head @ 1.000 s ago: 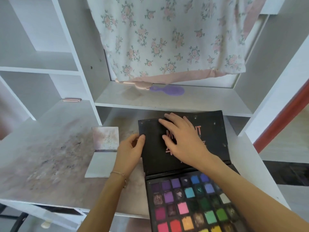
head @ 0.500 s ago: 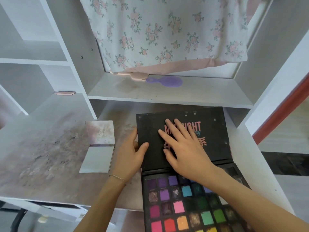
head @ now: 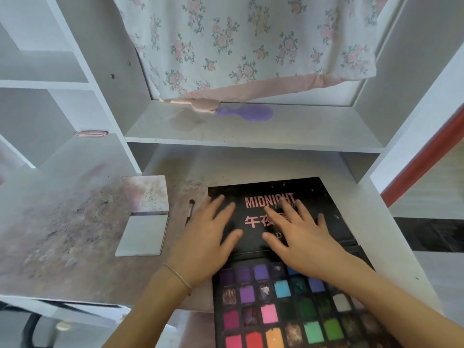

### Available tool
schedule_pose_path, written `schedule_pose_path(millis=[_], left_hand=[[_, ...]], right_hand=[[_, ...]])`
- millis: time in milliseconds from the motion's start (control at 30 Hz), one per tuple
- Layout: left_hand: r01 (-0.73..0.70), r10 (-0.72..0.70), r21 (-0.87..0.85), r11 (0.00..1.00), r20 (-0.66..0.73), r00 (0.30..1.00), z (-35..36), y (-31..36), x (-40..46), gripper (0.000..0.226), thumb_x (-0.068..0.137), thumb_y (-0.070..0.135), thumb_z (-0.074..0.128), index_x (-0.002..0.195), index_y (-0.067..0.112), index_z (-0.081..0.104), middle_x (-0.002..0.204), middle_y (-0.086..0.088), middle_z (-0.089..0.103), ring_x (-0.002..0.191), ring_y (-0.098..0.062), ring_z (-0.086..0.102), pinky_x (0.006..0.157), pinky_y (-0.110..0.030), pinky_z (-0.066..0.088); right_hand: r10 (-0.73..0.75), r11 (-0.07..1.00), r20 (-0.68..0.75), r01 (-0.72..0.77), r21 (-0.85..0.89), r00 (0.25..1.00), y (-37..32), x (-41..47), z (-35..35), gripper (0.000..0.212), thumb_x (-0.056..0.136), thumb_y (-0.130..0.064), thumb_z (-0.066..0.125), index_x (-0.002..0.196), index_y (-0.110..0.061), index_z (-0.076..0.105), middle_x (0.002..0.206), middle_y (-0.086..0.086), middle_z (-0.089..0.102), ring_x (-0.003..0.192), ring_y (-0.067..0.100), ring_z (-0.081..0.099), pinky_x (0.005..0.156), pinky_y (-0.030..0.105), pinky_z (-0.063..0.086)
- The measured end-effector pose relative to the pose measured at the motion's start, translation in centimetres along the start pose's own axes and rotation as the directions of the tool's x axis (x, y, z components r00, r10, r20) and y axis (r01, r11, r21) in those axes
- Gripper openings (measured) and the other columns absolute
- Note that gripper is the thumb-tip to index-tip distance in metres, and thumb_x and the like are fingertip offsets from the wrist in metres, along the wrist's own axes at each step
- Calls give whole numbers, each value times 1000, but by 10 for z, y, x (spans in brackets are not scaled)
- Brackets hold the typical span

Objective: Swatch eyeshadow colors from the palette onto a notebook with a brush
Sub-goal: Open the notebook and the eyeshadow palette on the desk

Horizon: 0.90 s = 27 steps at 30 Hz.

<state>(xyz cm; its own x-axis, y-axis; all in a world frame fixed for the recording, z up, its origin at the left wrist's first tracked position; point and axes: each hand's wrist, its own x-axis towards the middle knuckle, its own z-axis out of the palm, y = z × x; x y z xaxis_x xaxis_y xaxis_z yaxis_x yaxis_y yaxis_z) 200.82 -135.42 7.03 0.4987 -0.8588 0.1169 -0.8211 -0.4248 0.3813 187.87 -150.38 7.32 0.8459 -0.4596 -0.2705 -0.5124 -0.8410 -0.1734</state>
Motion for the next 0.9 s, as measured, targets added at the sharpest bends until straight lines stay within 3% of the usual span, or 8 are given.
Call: schedule_pose_path(millis=[100,300,600,700,767,833,900], left_hand=[[-29,-28,180,983,307,951,10,1,0,67,89,59,20,145,27,1,155,4,-7,141,-18,-12,113,-33,-7],[6,-94,233,972,368,925,15,-7,36,67,90,60,14,144,28,-7,153,2,-16,140,-17,-18,111,-32,-10],[84,-128,144,986,332,935,23,-20,83,60,94,53,15,145,26,-1,154,-1,-12,140,-20,-16,112,-35,-9],[113,-131,78,991,296,946,19,-17,86,60,94,52,25,146,25,9,155,-3,-3,142,-21,-9,113,-37,-3],[113,-106,-20,993,214,971,14,-12,83,59,93,46,37,144,21,22,154,-6,11,142,-22,5,113,-35,9],[86,-71,-164,983,95,993,4,-9,73,52,92,37,45,139,18,34,149,-8,26,137,-19,22,108,-24,18],[8,-18,-255,967,-35,999,-7,-8,56,43,92,31,48,132,17,45,139,-2,42,127,-7,36,97,-8,21]], right_hand=[[59,998,104,-56,-30,993,6,-1,5,63,89,-61,16,142,-38,-9,153,2,-19,138,27,-22,106,62,-7],[47,999,138,-44,-28,989,14,33,-4,68,88,-64,18,143,-36,-9,152,6,-22,137,30,-25,103,65,-10],[74,997,31,-73,-31,997,24,83,-9,63,88,-65,17,142,-41,-5,154,4,-15,139,28,-19,103,65,-10],[92,994,22,-93,53,996,23,86,-14,59,90,-61,20,143,-41,4,155,2,-9,140,26,-15,103,65,-9],[116,981,-24,-111,161,993,19,84,-20,53,93,-54,26,142,-36,21,156,2,4,142,26,-4,104,65,-4],[93,968,-157,-52,246,983,10,78,-22,44,94,-44,34,134,-27,42,148,4,30,138,25,19,106,62,10],[25,938,-304,82,337,952,-3,70,-22,36,93,-34,43,125,-21,52,133,4,51,125,21,41,106,48,30]])
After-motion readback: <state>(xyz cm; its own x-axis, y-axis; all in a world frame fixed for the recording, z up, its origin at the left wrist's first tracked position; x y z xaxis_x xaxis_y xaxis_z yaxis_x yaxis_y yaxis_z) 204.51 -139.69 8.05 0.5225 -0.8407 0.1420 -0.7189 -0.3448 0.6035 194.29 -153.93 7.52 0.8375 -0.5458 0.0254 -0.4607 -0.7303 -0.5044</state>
